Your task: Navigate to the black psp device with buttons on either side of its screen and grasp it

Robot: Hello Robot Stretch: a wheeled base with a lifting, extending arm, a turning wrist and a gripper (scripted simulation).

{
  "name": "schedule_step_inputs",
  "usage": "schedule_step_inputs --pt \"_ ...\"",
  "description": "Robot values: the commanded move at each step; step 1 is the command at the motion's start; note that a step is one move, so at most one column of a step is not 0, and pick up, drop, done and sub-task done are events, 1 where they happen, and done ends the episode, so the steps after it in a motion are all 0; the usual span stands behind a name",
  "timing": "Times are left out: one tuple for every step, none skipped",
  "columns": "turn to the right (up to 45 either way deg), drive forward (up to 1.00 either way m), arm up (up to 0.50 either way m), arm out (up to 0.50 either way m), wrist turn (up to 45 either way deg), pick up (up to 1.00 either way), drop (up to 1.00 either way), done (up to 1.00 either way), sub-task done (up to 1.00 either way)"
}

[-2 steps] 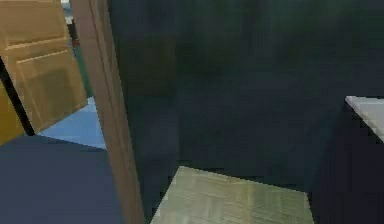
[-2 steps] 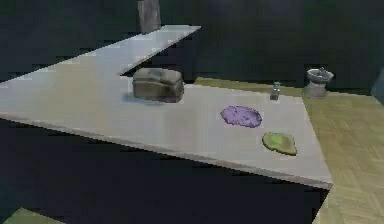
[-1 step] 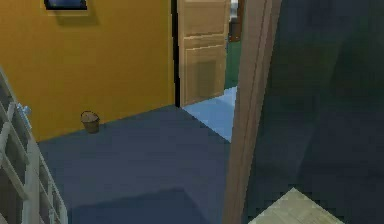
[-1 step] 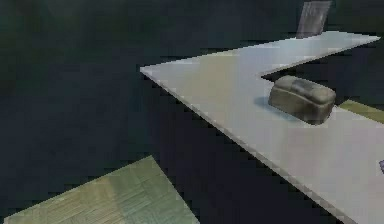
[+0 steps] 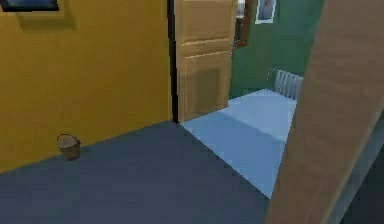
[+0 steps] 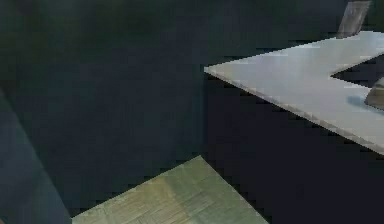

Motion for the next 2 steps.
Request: schedule_step_inputs --pt "-33.0 0.00 0.00 0.00 0.0 0.00 0.00 0.00 0.00" --pt "0.0 1.00 0.00 0.00 0.0 0.00 0.00 0.00 0.00"
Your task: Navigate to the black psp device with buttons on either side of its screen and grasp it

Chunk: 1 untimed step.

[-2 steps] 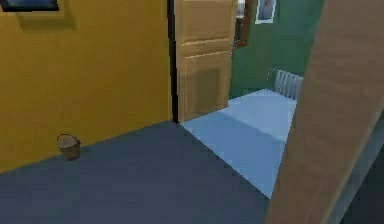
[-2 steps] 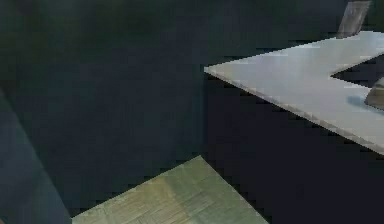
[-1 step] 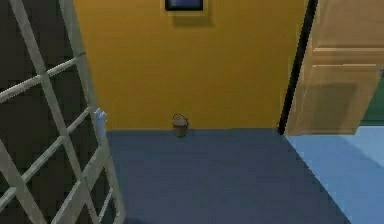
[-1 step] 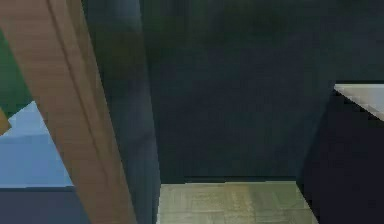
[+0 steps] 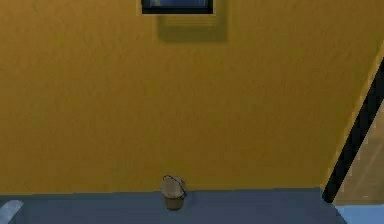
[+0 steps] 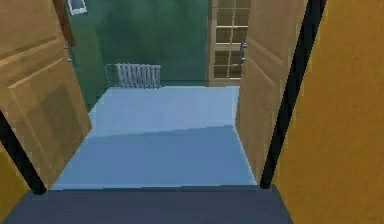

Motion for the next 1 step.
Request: schedule_step_inputs --pt "-3.0 0.00 0.00 0.00 0.0 0.00 0.00 0.00 0.00"
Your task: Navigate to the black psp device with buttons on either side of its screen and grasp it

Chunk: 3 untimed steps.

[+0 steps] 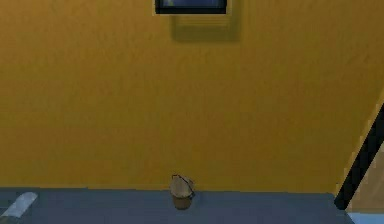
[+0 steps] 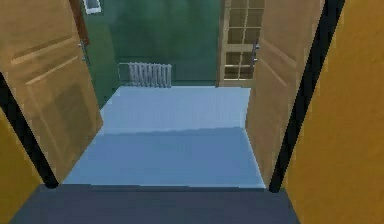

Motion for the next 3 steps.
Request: schedule_step_inputs --pt "0.0 0.35 0.00 0.00 0.0 0.00 0.00 0.00 0.00" --pt "-45.0 0.00 0.00 0.00 0.0 0.00 0.00 0.00 0.00" --pt "-9.0 0.00 0.00 0.00 0.0 0.00 0.00 0.00 0.00"
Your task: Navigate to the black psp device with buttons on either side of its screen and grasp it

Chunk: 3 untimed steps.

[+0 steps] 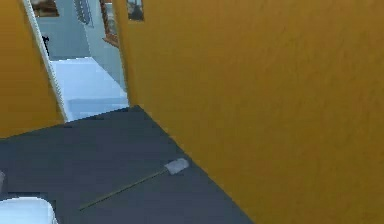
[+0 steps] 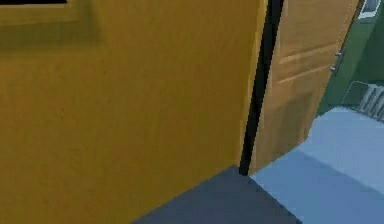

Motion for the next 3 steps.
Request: schedule_step_inputs --pt "0.0 0.35 0.00 0.00 0.0 0.00 0.00 0.00 0.00" --pt "-33.0 0.00 0.00 0.00 0.0 0.00 0.00 0.00 0.00" --pt "0.0 1.00 0.00 0.00 0.0 0.00 0.00 0.00 0.00"
